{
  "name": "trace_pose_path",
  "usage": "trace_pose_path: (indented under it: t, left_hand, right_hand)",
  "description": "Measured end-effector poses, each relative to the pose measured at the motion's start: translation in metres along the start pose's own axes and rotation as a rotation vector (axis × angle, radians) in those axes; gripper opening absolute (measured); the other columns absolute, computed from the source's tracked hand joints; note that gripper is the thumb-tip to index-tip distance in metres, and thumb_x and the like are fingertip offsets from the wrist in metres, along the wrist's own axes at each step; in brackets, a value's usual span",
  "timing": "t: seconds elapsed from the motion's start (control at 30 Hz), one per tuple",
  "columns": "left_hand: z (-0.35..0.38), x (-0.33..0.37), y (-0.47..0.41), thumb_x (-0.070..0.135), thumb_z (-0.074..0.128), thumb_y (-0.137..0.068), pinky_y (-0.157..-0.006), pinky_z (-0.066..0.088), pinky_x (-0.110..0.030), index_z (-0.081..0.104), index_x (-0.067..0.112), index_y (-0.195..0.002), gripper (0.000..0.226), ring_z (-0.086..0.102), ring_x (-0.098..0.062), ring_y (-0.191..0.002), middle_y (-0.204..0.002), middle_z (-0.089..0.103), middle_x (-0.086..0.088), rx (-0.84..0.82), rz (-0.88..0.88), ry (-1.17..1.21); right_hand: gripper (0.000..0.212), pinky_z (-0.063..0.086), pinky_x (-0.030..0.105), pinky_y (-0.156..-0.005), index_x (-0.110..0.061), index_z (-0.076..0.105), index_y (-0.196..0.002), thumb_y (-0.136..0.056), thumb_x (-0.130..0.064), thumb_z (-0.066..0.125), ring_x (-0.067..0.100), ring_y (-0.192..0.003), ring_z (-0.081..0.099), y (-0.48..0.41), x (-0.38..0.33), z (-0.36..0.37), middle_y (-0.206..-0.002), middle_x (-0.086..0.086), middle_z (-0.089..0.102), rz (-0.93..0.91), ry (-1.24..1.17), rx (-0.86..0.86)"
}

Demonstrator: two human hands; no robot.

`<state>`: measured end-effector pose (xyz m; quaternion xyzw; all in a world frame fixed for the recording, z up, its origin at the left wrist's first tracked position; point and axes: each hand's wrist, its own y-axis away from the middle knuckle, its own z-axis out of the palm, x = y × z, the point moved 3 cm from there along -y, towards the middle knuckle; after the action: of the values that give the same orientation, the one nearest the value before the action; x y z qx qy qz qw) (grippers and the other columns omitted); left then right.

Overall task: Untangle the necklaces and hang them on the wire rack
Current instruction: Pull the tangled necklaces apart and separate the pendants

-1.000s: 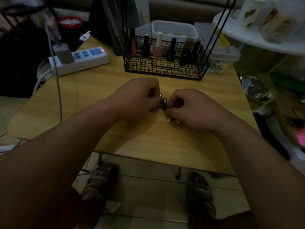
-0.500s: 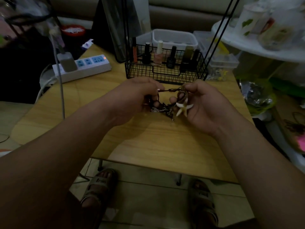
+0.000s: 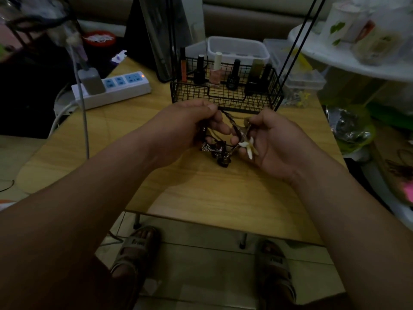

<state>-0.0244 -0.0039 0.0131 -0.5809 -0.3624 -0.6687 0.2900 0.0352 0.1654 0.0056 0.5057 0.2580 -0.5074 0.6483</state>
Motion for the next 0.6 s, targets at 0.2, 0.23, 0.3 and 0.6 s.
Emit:
trace_pose_path:
  t: [0.2,0.23,0.3,0.6]
  left_hand:
    - [0.0003,-0.0040,-0.0007,0.024,0.045,-0.111,-0.066,0.042,-0.031,0.064,0.012,-0.101,0.024,0.053,-0.015,-0.065,-0.071,0.060,-0.003,0.033,-0.014,-0.043]
    - [0.0004,-0.0047,-0.0011,0.025,0.046,-0.110,-0.065,0.041,-0.031,0.064,0.013,-0.101,0.024,0.051,-0.013,-0.063,-0.069,0.057,-0.001,0.040,-0.014,-0.051]
    - [0.0000,-0.0050,-0.0025,0.026,0.048,-0.110,-0.065,0.039,-0.031,0.065,0.015,-0.101,0.023,0.050,-0.012,-0.061,-0.067,0.054,0.001,0.057,-0.014,-0.065]
    - [0.0010,-0.0070,-0.0038,0.029,0.057,-0.106,-0.062,0.048,-0.027,0.071,0.016,-0.095,0.023,0.059,-0.018,-0.072,-0.084,0.070,-0.004,0.096,0.000,-0.171]
  right_hand:
    - [0.015,0.049,0.025,-0.059,-0.014,0.064,-0.111,-0.102,-0.023,0.056,0.013,-0.071,0.064,0.0031,-0.0006,0.0047,-0.081,0.001,0.067,-0.054,0.179,-0.070]
    - [0.016,0.050,0.025,-0.060,-0.011,0.067,-0.113,-0.101,-0.020,0.060,0.013,-0.070,0.064,0.0037,-0.0009,0.0055,-0.080,0.002,0.066,-0.074,0.194,-0.080]
    - [0.014,0.051,0.026,-0.059,-0.005,0.068,-0.110,-0.099,-0.012,0.062,0.015,-0.069,0.064,0.0038,-0.0011,0.0064,-0.078,0.004,0.065,-0.104,0.207,-0.075]
    - [0.008,0.056,0.030,-0.059,-0.008,0.060,-0.102,-0.105,-0.009,0.053,0.020,-0.071,0.070,0.0018,-0.0072,0.0059,-0.082,0.010,0.072,-0.164,0.107,0.081]
